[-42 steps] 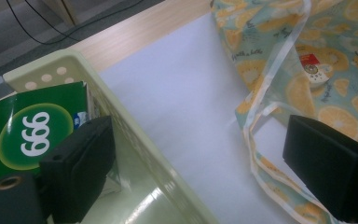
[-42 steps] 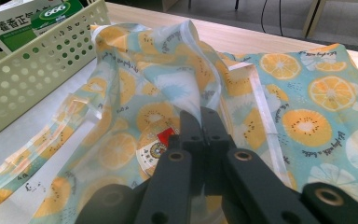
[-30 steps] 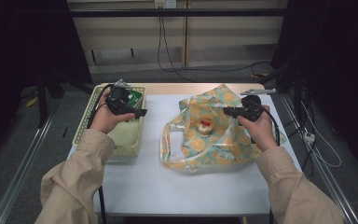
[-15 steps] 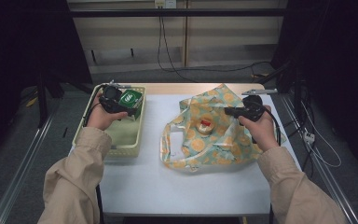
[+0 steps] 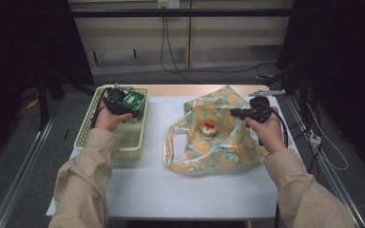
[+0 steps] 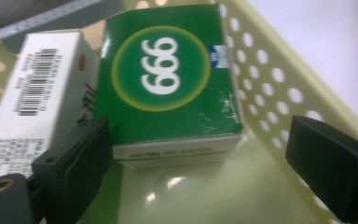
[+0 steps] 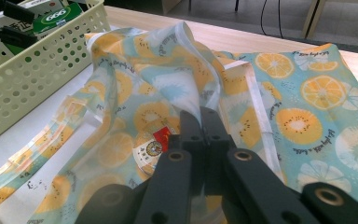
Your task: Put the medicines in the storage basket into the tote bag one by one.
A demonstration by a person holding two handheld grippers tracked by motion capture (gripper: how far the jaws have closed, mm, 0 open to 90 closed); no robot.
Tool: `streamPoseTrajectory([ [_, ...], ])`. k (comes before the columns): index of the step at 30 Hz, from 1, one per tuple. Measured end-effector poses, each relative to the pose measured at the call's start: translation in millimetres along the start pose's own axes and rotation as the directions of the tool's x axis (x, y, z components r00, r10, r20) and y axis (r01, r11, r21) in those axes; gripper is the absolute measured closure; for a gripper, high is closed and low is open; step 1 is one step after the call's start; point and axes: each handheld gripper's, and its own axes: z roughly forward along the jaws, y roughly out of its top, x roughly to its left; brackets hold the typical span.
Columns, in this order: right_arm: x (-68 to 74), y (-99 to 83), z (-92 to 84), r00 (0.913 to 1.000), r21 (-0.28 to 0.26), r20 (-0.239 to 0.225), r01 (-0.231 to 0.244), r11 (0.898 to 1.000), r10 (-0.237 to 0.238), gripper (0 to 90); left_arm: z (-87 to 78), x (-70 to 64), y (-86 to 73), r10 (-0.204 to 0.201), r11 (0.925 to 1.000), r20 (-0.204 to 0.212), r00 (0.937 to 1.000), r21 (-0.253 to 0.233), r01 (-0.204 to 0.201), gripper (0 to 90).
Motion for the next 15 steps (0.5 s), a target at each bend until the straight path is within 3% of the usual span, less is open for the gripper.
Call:
streamPoseTrajectory([
  [7, -0.5, -0.4, 2.1, 1.0, 0.0, -0.002, -0.002, 1.0, 0.002, 90.0, 1.7, 4.2, -1.1, -0.004, 1.0, -0.02, 0.9998, 0.008, 0.004, 6.9],
  [15, 0.1, -0.6, 3.7, 1.0, 0.002, -0.003, 0.0, 1.0, 0.0, 90.0, 8.0, 2.8, 0.4, -0.011, 0.9999, -0.072, 0.9973, 0.008, 0.012, 3.4],
])
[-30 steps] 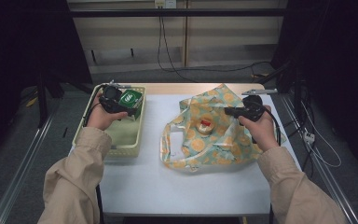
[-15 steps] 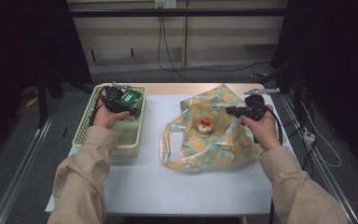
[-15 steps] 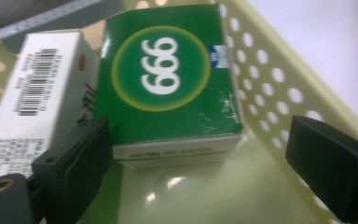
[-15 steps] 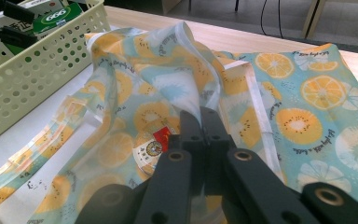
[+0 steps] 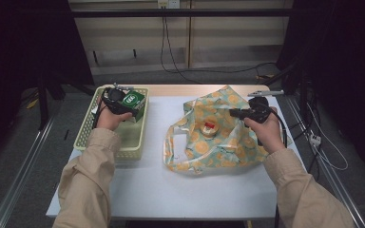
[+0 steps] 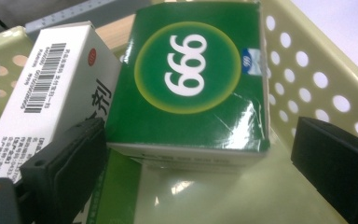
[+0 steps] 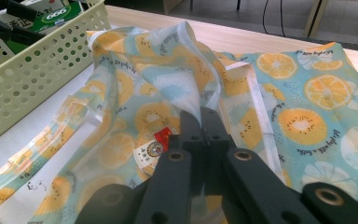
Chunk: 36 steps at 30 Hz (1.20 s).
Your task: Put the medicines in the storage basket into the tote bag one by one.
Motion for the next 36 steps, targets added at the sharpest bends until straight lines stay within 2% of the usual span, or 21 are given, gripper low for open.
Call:
streamPoseTrajectory([
  [1, 0.2, 0.1, 0.1, 1.0, -0.001, -0.001, 0.001, 1.0, -0.001, 90.0, -0.4, -0.3, 0.5, -0.003, 1.0, -0.012, 0.9999, -0.002, 0.003, 4.1],
  [4, 0.4, 0.2, 0.0, 1.0, 0.001, 0.0, 0.003, 1.0, -0.003, 90.0, -2.3, 0.5, 1.8, 0.006, 0.9998, -0.012, 0.9999, -0.021, -0.007, 7.0],
  [7, 0.7, 0.0, 0.9, 1.0, 0.003, -0.001, 0.0, 1.0, 0.0, 90.0, -1.9, 3.2, 0.7, -0.001, 0.9995, -0.012, 0.9999, -0.033, 0.001, 8.0],
  [10, 2.1, 0.0, 3.4, 1.0, 0.005, -0.007, 0.002, 1.0, -0.002, 90.0, 3.5, 3.1, -1.3, 0.003, 1.0, -0.014, 0.9999, -0.004, -0.003, 6.5],
  [15, 2.7, -0.4, 6.5, 1.0, 0.011, -0.007, 0.006, 1.0, -0.006, 90.0, 9.0, 0.7, -2.0, 0.012, 0.9999, -0.022, 0.9997, 0.012, -0.012, 5.3],
  [18, 1.8, -0.4, 5.2, 1.0, 0.012, -0.007, 0.001, 1.0, -0.001, 90.0, 9.7, 0.5, -2.3, 0.021, 0.9992, -0.033, 0.9992, 0.036, -0.02, 9.8],
  [24, -1.7, -0.6, -0.9, 1.0, 0.003, 0.0, -0.003, 1.0, 0.003, 90.0, 4.5, -0.9, -3.4, -0.002, 0.9992, -0.006, 1.0, 0.039, 0.002, 13.4],
  [26, -2.7, -1.1, -2.4, 1.0, 0.003, 0.005, -0.005, 1.0, 0.005, 90.0, 1.0, -2.2, -6.3, -0.022, 0.9991, 0.009, 0.9997, 0.036, 0.022, 13.9],
  [31, -1.6, -2.0, -1.9, 1.0, 0.001, 0.007, -0.007, 1.0, 0.007, 90.0, -11.1, -7.1, -15.6, 0.003, 0.9989, 0.053, 0.9986, 0.046, -0.005, 14.7],
  [33, -0.2, -1.9, -1.2, 1.0, 0.004, 0.005, -0.002, 1.0, 0.002, 90.0, -15.5, -7.5, -19.5, -0.002, 0.9988, 0.068, 0.9977, 0.049, -0.001, 14.8],
  [36, -0.2, -1.5, -1.0, 0.9998, 0.009, 0.018, 0.004, 1.0, -0.004, 90.0, -16.4, -9.0, -19.6, -0.005, 0.999, 0.055, 0.9985, 0.045, 0.003, 14.2],
])
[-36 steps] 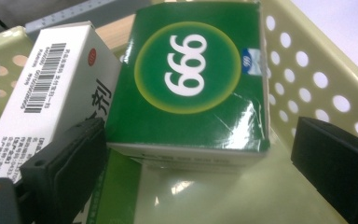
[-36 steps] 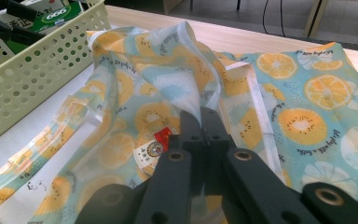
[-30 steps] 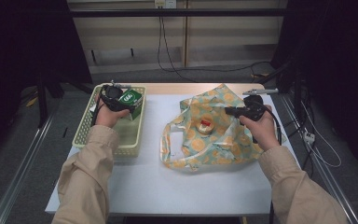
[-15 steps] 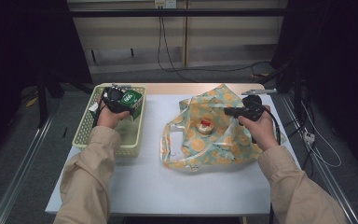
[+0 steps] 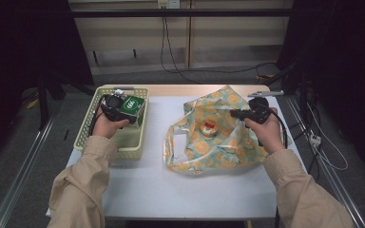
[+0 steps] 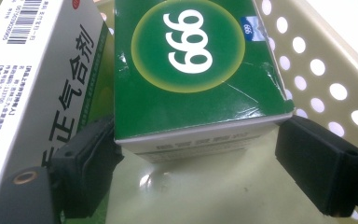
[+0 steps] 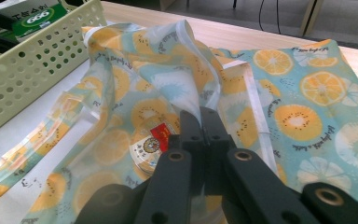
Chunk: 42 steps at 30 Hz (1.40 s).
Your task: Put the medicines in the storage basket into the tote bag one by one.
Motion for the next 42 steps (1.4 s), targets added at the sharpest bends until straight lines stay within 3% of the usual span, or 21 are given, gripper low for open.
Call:
streamPoseTrajectory([
  [3, -2.2, -0.8, 0.5, 0.9999, 0.002, 0.008, -0.007, 1.0, 0.007, 90.0, 3.8, 0.1, 3.2, -0.016, 0.9992, -0.012, 0.9998, -0.037, 0.015, 12.7],
  [10, -9.6, -1.9, 1.4, 0.9997, 0.008, 0.016, -0.02, 1.0, 0.019, 90.0, 25.1, -6.8, 13.9, 0.008, 0.9996, -0.044, 0.999, -0.027, -0.01, 4.9],
  [16, -10.4, -2.4, 1.2, 0.9997, 0.005, 0.003, -0.023, 1.0, 0.023, 90.0, 32.6, -5.7, 14.7, -0.015, 0.9995, -0.071, 0.9974, -0.031, 0.012, 11.3],
  [21, -6.1, -1.0, -0.5, 0.9999, -0.002, -0.009, -0.012, 1.0, 0.012, 90.0, 28.9, -6.0, 14.9, -0.051, 0.9985, -0.066, 0.9965, -0.024, 0.049, 15.5],
  [28, -6.4, -2.8, -2.2, 0.9999, -0.002, -0.002, -0.013, 1.0, 0.013, 90.0, 11.8, -9.4, 15.4, -0.054, 0.9984, -0.038, 0.9978, 0.012, 0.055, 16.6],
  [30, -6.2, -4.1, -1.9, 0.9999, -0.002, 0.0, -0.015, 1.0, 0.015, 90.0, 2.9, -8.4, 15.3, -0.078, 0.9969, -0.025, 0.9966, 0.003, 0.078, 16.7],
  [33, -6.1, -5.9, -1.9, 0.9998, -0.001, 0.003, -0.018, 1.0, 0.018, 90.0, -11.1, -6.6, 15.3, -0.051, 0.9987, -0.037, 0.998, -0.001, 0.051, 16.8],
  [42, -3.5, -4.9, -4.5, 0.9999, -0.004, 0.011, -0.01, 1.0, 0.01, 90.0, -58.2, -4.0, 19.7, -0.029, 0.9983, -0.002, 0.9996, -0.05, 0.029, 16.8],
])
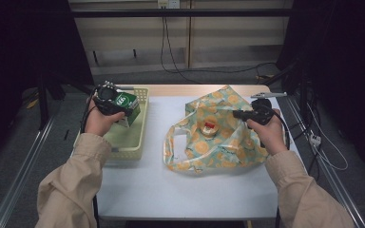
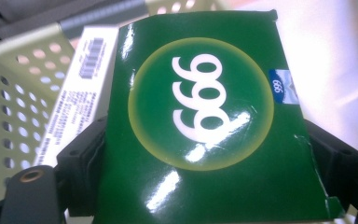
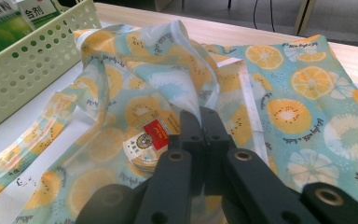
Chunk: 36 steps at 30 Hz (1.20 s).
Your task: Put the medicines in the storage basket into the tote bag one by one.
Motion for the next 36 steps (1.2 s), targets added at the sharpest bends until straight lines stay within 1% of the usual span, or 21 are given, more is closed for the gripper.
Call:
streamPoseTrajectory([
  [3, 1.8, 0.3, 0.5, 1.0, 0.0, 0.005, 0.006, 1.0, -0.006, 90.0, -11.8, -8.4, 4.7, 0.02, 0.9996, 0.031, 0.9993, -0.019, -0.019, 16.8],
  [5, 0.6, 0.2, 0.4, 1.0, -0.007, -0.005, -0.006, 1.0, 0.006, 90.0, -18.3, -16.6, 7.9, 0.04, 0.9986, 0.048, 0.998, -0.036, -0.038, 16.8],
  [8, -3.1, -0.8, -0.4, 0.9998, -0.003, 0.017, -0.005, 1.0, 0.005, 90.0, -25.8, -30.4, 12.9, 0.069, 0.9963, 0.085, 0.994, -0.057, -0.064, 16.8],
  [10, -6.9, -3.0, -0.6, 0.9995, -0.003, 0.024, -0.019, 1.0, 0.019, 90.0, -29.3, -40.2, 16.3, 0.089, 0.9938, 0.115, 0.9893, -0.076, -0.08, 16.8],
  [11, -8.3, -4.4, -0.4, 0.9994, -0.002, 0.024, -0.026, 1.0, 0.026, 90.0, -30.9, -44.7, 18.2, 0.106, 0.9919, 0.126, 0.9864, -0.083, -0.096, 16.8],
  [12, -9.2, -5.7, 0.1, 0.9993, -0.002, 0.022, -0.03, 1.0, 0.03, 90.0, -32.1, -49.9, 19.7, 0.114, 0.9905, 0.135, 0.9842, -0.093, -0.102, 16.7],
  [14, -9.8, -7.6, 0.7, 0.9993, 0.002, 0.02, -0.031, 1.0, 0.031, 90.0, -33.5, -59.9, 22.6, 0.13, 0.9877, 0.16, 0.9784, -0.108, -0.114, 16.7],
  [16, -9.4, -8.7, 1.1, 0.9994, 0.001, 0.015, -0.032, 1.0, 0.031, 90.0, -33.8, -70.0, 25.0, 0.148, 0.985, 0.188, 0.971, -0.117, -0.127, 16.7],
  [17, -9.1, -8.9, 1.0, 0.9994, 0.002, 0.012, -0.031, 1.0, 0.031, 90.0, -33.6, -75.5, 26.0, 0.157, 0.9836, 0.189, 0.9693, -0.118, -0.136, 16.7],
  [18, -8.8, -8.9, 0.9, 0.9995, 0.001, 0.01, -0.031, 1.0, 0.031, 90.0, -33.0, -80.2, 26.9, 0.169, 0.9817, 0.203, 0.9644, -0.121, -0.147, 16.7],
  [21, -7.8, -7.9, -0.1, 0.9995, -0.003, 0.008, -0.03, 1.0, 0.03, 90.0, -30.0, -95.0, 28.6, 0.197, 0.9769, 0.23, 0.9532, -0.128, -0.171, 16.7],
  [24, -6.8, -7.3, -0.4, 0.9996, -0.005, 0.004, -0.03, 1.0, 0.03, 90.0, -24.6, -110.5, 29.2, 0.225, 0.9712, 0.257, 0.9397, -0.137, -0.195, 16.7],
  [26, -5.9, -7.3, -0.3, 0.9996, -0.006, 0.0, -0.027, 1.0, 0.027, 90.0, -19.9, -120.2, 28.9, 0.234, 0.9695, 0.274, 0.9327, -0.138, -0.203, 16.7],
  [27, -5.4, -7.4, -0.1, 0.9996, -0.005, -0.002, -0.027, 1.0, 0.027, 90.0, -16.9, -124.8, 28.4, 0.237, 0.9687, 0.287, 0.9281, -0.142, -0.203, 16.7],
  [28, -5.0, -7.3, 0.0, 0.9997, -0.003, -0.003, -0.026, 1.0, 0.026, 90.0, -13.9, -129.5, 28.2, 0.244, 0.9677, 0.301, 0.9218, -0.138, -0.211, 16.7],
  [30, -4.4, -6.9, 0.2, 0.9997, -0.006, -0.004, -0.026, 1.0, 0.026, 90.0, -7.4, -139.4, 27.0, 0.248, 0.9669, 0.318, 0.9151, -0.138, -0.214, 16.7],
  [31, -4.0, -6.6, 0.2, 0.9997, -0.006, -0.005, -0.026, 1.0, 0.026, 90.0, -4.3, -144.3, 26.5, 0.254, 0.9658, 0.327, 0.9102, -0.137, -0.22, 16.7],
  [32, -3.9, -6.6, 0.2, 0.9996, -0.007, -0.006, -0.026, 1.0, 0.026, 90.0, -1.4, -149.1, 26.2, 0.261, 0.9641, 0.33, 0.9071, -0.135, -0.229, 16.7],
  [34, -3.6, -6.6, 0.4, 0.9996, -0.006, -0.009, -0.026, 1.0, 0.026, 90.0, 5.0, -157.9, 25.5, 0.277, 0.9602, 0.344, 0.8972, -0.137, -0.244, 16.7],
  [35, -3.4, -6.5, 0.5, 0.9996, -0.006, -0.01, -0.026, 1.0, 0.026, 90.0, 7.8, -162.7, 25.1, 0.278, 0.96, 0.352, 0.8939, -0.134, -0.246, 16.7],
  [36, -3.2, -6.4, 0.6, 0.9996, -0.006, -0.011, -0.024, 1.0, 0.024, 90.0, 11.0, -167.1, 24.7, 0.284, 0.9583, 0.361, 0.8883, -0.135, -0.252, 16.7],
])
